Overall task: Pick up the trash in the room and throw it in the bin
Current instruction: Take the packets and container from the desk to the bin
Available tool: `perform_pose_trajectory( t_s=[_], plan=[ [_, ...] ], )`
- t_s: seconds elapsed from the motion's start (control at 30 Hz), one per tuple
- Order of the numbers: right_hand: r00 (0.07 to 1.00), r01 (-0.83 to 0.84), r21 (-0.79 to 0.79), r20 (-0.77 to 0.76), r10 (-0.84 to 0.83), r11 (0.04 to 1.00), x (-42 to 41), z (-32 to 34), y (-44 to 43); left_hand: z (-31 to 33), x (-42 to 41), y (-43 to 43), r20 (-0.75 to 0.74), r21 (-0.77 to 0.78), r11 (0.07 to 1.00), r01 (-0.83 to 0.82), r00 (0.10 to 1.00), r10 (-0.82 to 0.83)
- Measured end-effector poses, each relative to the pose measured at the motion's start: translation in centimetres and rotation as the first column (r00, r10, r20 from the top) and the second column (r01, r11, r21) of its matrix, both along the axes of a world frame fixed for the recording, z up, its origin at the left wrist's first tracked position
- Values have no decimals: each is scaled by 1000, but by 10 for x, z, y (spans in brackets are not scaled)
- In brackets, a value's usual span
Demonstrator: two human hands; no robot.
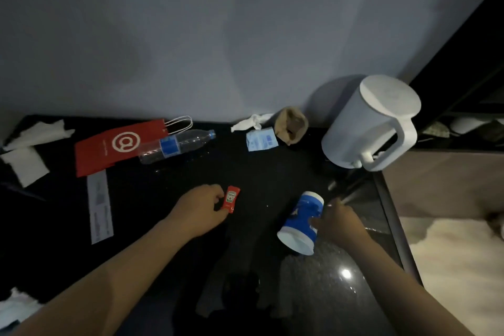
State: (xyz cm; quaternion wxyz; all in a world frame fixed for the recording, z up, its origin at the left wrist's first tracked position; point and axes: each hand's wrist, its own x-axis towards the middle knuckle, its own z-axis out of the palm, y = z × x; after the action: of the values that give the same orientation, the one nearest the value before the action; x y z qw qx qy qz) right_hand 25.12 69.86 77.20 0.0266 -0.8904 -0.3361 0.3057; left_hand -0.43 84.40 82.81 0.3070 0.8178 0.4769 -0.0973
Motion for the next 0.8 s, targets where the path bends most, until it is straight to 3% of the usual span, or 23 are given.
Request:
perform_pose_trajectory(
  t_s=[0.43,0.67,0.8],
  plan=[
    [897,409,35,-201,-394,912,-18,-51,38,-80,29,29,-98,-46,999,-11,995,6],
    [939,344,114,-18,-344,932,17,-69,57,-111,54,44,-126,7,997,-75,989,75],
    [946,319,142,14,-324,937,38,-74,72,-126,69,48,-197,40,996,-82,976,88]
  ],
)
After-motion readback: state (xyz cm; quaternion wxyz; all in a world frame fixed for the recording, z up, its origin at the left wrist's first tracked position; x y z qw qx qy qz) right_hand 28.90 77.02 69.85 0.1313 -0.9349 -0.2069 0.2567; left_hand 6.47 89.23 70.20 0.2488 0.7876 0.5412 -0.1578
